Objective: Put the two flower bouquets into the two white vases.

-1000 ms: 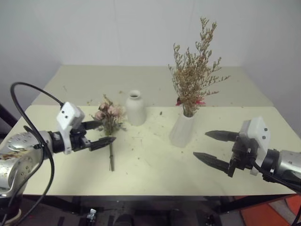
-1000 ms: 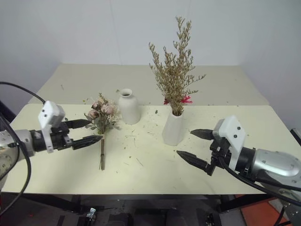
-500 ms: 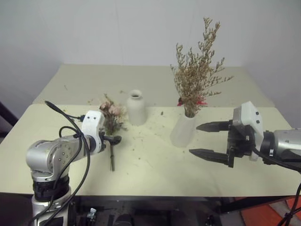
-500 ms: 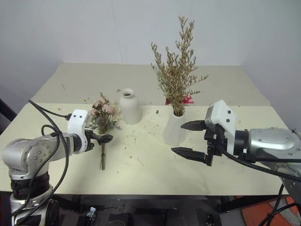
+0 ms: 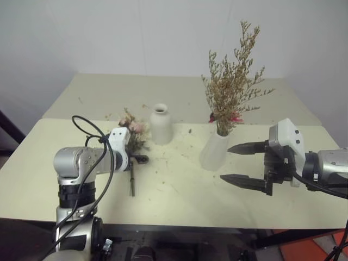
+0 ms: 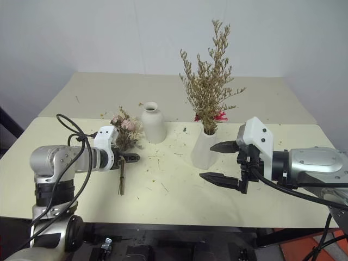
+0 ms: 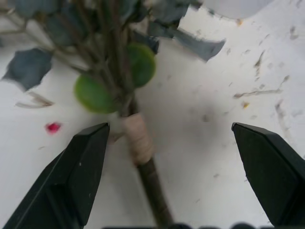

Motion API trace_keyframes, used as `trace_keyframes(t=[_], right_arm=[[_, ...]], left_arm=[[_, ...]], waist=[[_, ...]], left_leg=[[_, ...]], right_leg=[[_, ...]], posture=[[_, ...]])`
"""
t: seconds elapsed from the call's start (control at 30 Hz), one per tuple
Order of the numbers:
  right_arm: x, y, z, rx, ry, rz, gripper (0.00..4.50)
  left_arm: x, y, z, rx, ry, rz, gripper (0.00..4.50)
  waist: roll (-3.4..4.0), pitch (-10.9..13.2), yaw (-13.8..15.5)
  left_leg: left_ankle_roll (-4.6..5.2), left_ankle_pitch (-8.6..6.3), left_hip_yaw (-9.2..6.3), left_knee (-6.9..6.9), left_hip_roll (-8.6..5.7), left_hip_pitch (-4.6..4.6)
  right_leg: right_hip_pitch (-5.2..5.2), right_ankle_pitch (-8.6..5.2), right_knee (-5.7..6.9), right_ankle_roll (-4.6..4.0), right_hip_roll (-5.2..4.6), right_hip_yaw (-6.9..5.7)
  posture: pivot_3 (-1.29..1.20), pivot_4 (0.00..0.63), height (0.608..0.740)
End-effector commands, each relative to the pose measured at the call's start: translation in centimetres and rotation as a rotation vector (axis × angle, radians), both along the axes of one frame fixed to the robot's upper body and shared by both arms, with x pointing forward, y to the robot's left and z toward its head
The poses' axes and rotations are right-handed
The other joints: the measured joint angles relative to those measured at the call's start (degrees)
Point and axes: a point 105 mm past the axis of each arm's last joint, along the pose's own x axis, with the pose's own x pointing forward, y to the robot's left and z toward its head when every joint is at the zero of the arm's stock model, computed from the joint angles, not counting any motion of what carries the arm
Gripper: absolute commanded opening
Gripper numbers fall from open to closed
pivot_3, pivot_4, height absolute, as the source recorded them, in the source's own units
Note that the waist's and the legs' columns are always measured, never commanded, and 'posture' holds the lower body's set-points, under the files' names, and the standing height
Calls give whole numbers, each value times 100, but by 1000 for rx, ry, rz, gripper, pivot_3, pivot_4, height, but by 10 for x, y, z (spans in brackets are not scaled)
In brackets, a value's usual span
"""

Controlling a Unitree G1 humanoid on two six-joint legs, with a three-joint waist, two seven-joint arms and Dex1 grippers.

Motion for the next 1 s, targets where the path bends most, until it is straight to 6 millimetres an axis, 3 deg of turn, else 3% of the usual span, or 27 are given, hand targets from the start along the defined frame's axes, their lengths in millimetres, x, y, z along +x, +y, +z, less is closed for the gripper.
trace_keyframes(t=[0.03,0.33,0.37,0.5,0.63,0.73,0.87,1.0], right_arm=[[-3,-2,11,-1,-56,-20,4500],[-5,-5,10,0,-55,-33,4500],[-5,-5,10,0,-55,-35,4500],[-5,-6,9,1,-60,-39,4500],[-5,-6,10,13,-60,-50,4500],[-6,-6,7,22,-53,-69,4500],[-7,-5,6,74,-29,-108,4500],[-7,-2,11,159,-34,-159,4500]], left_arm=[[7,2,4,-12,7,40,3286],[12,2,8,-29,20,46,289],[12,3,8,-24,17,54,116],[18,13,17,69,-70,112,114],[30,23,45,112,-285,159,114],[37,48,68,152,-415,246,114],[45,75,116,84,-633,299,114],[49,70,184,-131,-994,164,114]], waist=[[0,0,5],[-1,0,32],[0,0,33],[-1,0,33],[-1,0,33],[-1,0,40],[-1,0,39],[-2,0,85]], left_leg=[[0,0,0,0,-1,0],[-1,0,0,0,-1,-1],[0,0,0,0,-1,-1],[-1,0,0,0,-1,-2],[-1,0,0,-1,0,-3],[-2,1,0,-1,0,-6],[-1,0,1,-1,0,-6],[-2,1,0,3,0,-13]], right_leg=[[0,0,0,0,0,0],[-1,1,0,1,-1,0],[-1,1,0,1,-1,0],[-1,1,0,1,-1,0],[-3,1,0,0,-1,1],[-4,2,-2,-2,-1,0],[-5,2,-2,-2,-1,1],[-4,5,-6,-2,-1,-2]], posture=[[0,150,740],[0,150,740],[0,150,740],[0,150,740],[0,150,740],[0,150,740],[0,150,740],[0,150,740]])
